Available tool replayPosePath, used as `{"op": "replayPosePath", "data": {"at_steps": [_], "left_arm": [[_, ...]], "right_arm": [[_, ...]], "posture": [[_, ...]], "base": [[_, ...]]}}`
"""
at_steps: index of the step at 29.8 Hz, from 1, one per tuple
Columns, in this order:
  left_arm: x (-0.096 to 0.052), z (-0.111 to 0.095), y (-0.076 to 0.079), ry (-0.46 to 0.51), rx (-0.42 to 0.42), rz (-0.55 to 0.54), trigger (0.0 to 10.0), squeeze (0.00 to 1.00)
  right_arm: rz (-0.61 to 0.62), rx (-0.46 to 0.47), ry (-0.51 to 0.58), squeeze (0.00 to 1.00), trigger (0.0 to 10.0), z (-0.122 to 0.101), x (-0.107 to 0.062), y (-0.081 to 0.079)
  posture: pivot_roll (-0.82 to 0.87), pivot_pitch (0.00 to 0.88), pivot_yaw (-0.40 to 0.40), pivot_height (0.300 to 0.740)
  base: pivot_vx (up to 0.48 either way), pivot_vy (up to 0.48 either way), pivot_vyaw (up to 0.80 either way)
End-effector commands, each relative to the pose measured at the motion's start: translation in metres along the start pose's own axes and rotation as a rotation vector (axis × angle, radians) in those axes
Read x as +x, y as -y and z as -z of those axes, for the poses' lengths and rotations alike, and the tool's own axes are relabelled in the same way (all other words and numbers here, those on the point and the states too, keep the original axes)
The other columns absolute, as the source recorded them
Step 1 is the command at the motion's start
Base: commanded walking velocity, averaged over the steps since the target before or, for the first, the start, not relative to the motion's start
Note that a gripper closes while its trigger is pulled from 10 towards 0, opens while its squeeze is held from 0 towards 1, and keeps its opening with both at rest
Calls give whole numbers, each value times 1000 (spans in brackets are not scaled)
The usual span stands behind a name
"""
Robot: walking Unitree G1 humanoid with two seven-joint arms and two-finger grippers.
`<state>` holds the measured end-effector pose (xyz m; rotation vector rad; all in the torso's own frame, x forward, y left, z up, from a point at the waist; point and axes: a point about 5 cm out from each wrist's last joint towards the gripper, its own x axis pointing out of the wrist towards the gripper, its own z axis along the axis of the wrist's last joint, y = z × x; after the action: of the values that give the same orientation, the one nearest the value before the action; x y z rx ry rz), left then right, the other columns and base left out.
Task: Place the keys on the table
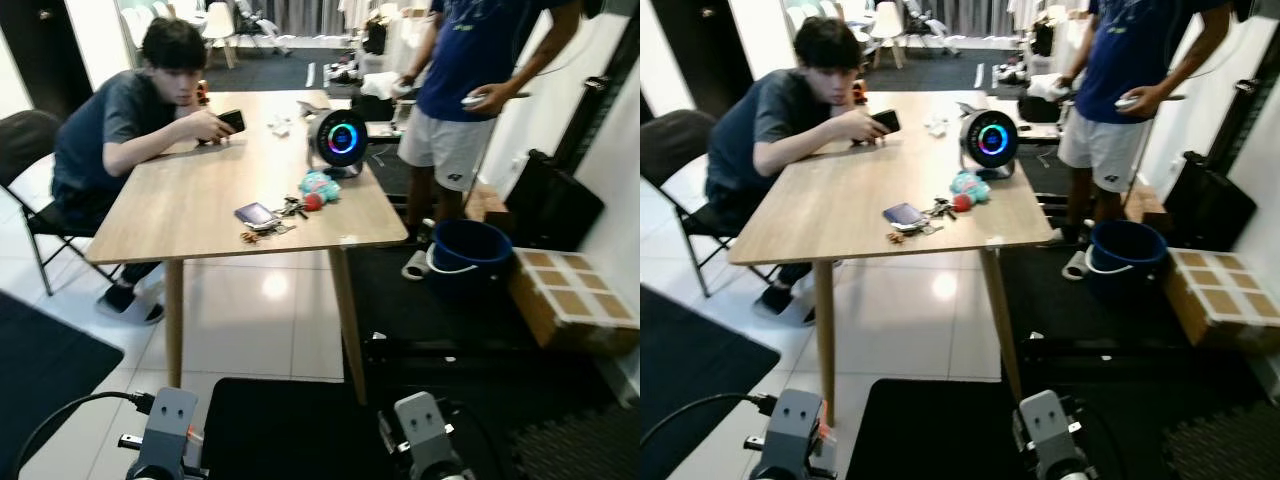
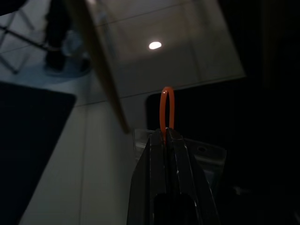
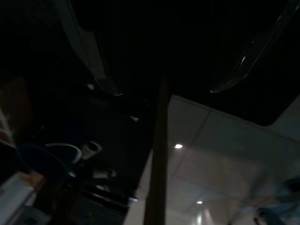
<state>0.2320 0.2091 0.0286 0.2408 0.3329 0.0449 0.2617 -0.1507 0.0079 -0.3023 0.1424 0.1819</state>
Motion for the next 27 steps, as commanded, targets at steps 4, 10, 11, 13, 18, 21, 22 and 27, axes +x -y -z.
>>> {"op": "replayPosePath", "data": {"at_steps": [4, 10, 11, 13, 18, 21, 22, 27], "left_arm": [[-2, 5, 0, -18, 7, 1, 10000, 0], [-2, 6, -1, -20, 8, -3, 10000, 0], [-2, 6, 0, -21, 8, -3, 10000, 0], [-2, 6, 0, -21, 7, -4, 10000, 0], [-3, 7, 0, -24, 4, -4, 10000, 0], [-3, 10, -1, -40, 6, 40, 10000, 0], [-3, 11, -1, -45, 8, 58, 10000, 0], [-2, 11, 9, -43, 75, 191, 10000, 0]], "right_arm": [[-13, 3, -29, 0, 10000, 6, -4, -5], [-19, -8, -24, 0, 10000, 6, -3, -6], [-21, -13, -24, 0, 10000, 5, -3, -5], [-23, -17, -25, 0, 10000, 5, -3, -5], [-31, -27, -23, 0, 10000, 5, -2, -6], [-33, -26, -22, 0, 10000, 4, -1, -6], [-33, -25, -22, 0, 10000, 4, -1, -6], [-26, -18, -28, 0, 10000, 5, -1, -6]], "posture": [[123, 133, 32, 740], [123, 133, 32, 740], [124, 131, 28, 740], [124, 131, 26, 740], [124, 130, 25, 740], [123, 129, 24, 740], [123, 129, 24, 740], [130, 130, 26, 740]], "base": [[0, 0, -800], [0, 0, 0], [0, 0, 0], [0, 0, 0], [0, 0, 0], [0, 0, 0], [0, 0, 0], [0, 0, 0]]}}
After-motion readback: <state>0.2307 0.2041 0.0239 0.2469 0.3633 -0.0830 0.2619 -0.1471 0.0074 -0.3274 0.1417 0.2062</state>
